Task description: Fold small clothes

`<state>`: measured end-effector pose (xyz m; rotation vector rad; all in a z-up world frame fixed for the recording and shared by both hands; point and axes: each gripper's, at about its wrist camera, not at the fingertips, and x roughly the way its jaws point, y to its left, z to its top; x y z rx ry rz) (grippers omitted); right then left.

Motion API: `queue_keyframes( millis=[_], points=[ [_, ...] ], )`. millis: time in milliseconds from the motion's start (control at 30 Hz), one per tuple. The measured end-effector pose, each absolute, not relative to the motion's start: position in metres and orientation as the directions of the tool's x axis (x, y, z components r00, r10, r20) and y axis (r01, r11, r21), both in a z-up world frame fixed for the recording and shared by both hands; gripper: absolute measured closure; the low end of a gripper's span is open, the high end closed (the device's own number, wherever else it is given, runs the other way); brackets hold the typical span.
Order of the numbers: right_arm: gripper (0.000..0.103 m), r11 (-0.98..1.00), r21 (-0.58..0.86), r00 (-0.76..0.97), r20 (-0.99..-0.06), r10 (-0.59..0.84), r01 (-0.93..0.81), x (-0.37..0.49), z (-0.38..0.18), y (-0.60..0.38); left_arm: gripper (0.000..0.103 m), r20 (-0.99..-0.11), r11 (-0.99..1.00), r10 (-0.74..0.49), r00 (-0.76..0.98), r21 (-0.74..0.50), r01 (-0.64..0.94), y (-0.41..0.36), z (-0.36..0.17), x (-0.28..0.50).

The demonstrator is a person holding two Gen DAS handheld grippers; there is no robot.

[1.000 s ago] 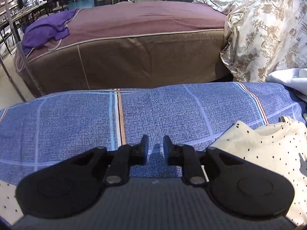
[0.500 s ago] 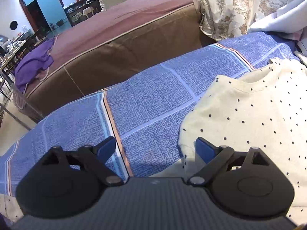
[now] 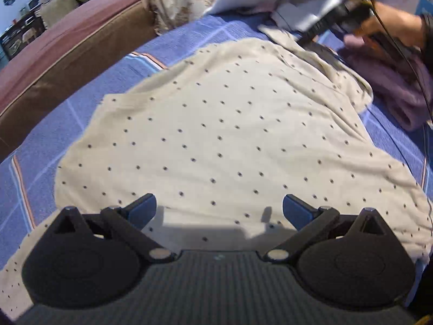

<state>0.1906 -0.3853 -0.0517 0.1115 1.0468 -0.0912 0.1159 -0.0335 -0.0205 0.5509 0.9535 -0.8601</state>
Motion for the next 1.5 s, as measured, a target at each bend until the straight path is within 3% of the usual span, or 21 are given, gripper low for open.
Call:
queue_keyframes(
  millis=[33,267,500,733,933,1100,1267,1400,1433,1500],
  points=[
    [0.1,0.988,0.037,0.536,-0.843,-0.05,0.15,0.185,-0.041,-0.388,0.001,-0.881,0.542,-0.377,0.286,0.041,0.84,-0.036,-0.025,0.106],
    [0.101,0.989,-0.012,0.752,-0.649,-0.118,0.144,0.115,0.073,-0.407,0.001,-0.881,0.55,-0.383,0.278,0.024,0.835,-0.044,-0.018,0.105],
    [0.1,0.949,-0.021,0.836,-0.467,-0.287,0.314,0.041,0.154,-0.471,0.0,-0.877,0.584,-0.401,0.264,-0.023,0.811,-0.066,-0.019,0.111],
    [0.1,0.929,0.064,0.838,-0.458,-0.296,0.364,0.021,0.158,-0.5,0.0,-0.909,0.596,-0.36,0.21,-0.051,0.801,-0.077,-0.042,0.09],
    [0.1,0.962,0.175,0.89,-0.442,-0.111,0.207,0.047,0.14,-0.451,0.0,-0.868,0.624,-0.439,0.232,-0.108,0.774,-0.035,0.002,0.075],
    [0.1,0.965,0.256,0.881,-0.443,0.166,-0.054,0.103,0.105,-0.348,0.0,-0.847,0.711,-0.349,0.402,0.04,0.702,0.013,0.024,0.059],
    [0.099,0.912,0.283,0.788,-0.467,0.402,-0.297,0.153,0.055,-0.222,0.0,-0.855,0.762,-0.352,0.381,-0.025,0.647,0.056,0.025,0.038],
    [0.098,0.88,0.228,0.699,-0.537,0.471,-0.418,0.145,0.027,-0.157,0.0,-0.862,0.785,-0.354,0.363,-0.063,0.616,0.073,0.017,0.022],
    [0.093,0.876,0.207,0.687,-0.553,0.471,-0.435,0.136,0.024,-0.152,0.0,-0.864,0.788,-0.365,0.347,-0.089,0.609,0.077,0.013,0.019],
    [0.064,0.856,0.222,0.632,-0.593,0.499,-0.468,0.128,0.014,-0.148,0.0,-0.868,0.801,-0.382,0.318,-0.139,0.583,0.083,0.005,0.019]
  ],
)
